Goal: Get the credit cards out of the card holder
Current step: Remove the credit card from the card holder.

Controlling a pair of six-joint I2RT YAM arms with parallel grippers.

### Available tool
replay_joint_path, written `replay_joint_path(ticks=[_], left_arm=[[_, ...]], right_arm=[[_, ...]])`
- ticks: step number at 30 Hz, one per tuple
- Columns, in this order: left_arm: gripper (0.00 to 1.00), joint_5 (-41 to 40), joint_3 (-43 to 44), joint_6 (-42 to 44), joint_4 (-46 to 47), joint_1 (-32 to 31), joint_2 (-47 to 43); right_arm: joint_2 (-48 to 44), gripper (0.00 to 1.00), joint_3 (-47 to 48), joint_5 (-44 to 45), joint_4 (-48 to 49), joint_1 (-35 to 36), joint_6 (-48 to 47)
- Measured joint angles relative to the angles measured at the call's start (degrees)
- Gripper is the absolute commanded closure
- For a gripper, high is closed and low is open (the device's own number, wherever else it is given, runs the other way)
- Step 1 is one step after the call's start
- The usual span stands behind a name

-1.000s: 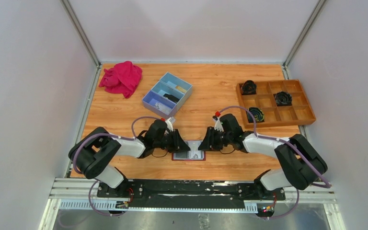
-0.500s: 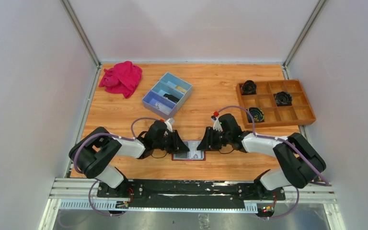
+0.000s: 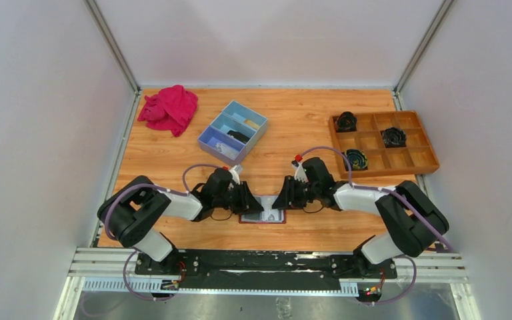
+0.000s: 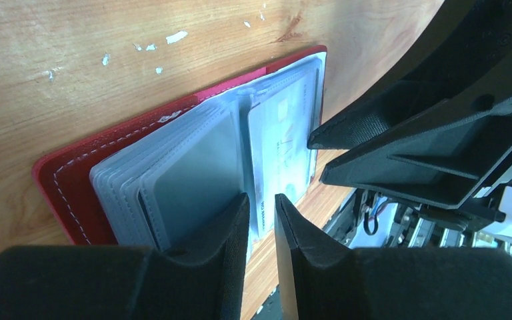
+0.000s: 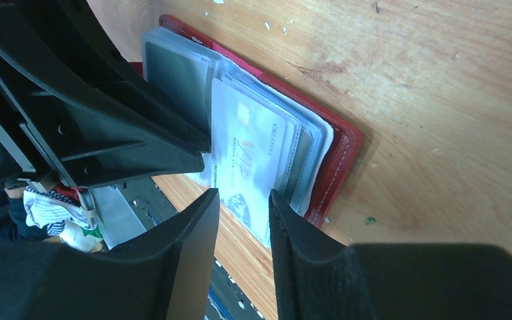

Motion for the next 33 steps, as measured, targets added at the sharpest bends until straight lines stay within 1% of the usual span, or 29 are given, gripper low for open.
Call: replay_joint_path(ticks=[18, 21, 24, 28, 29, 33], left_arm=[[0.71, 0.0, -0.6, -0.7, 1.5, 0.0, 0.4], [0.75, 0.0, -0.6, -0.8, 1.6, 0.0, 0.4], [0.81, -0.1, -0.6, -0.7, 1.2, 0.0, 0.2], [0.93, -0.5, -0.6, -0.5, 0.3, 0.0, -0.3], [1.0, -0.5, -0.6, -0.5, 0.0, 0.0, -0.5], [1.0, -0.5, -0.5, -0.3, -0.8, 0.1, -1.1]], right_arm=[[3.2, 0.62, 1.9, -1.0, 0.4, 0.1, 0.5], [3.4, 0.62, 1.9, -1.2, 0.6, 0.1, 0.6], [3.7, 0.63, 1.9, -1.5, 1.0, 0.1, 0.6], [4.1, 0.63, 1.9, -1.9, 1.6, 0.1, 0.9], [4.2, 0.63, 1.9, -1.9, 1.7, 0.1, 1.0], [4.3, 0.63, 1.9, -2.0, 1.9, 0.1, 1.2]])
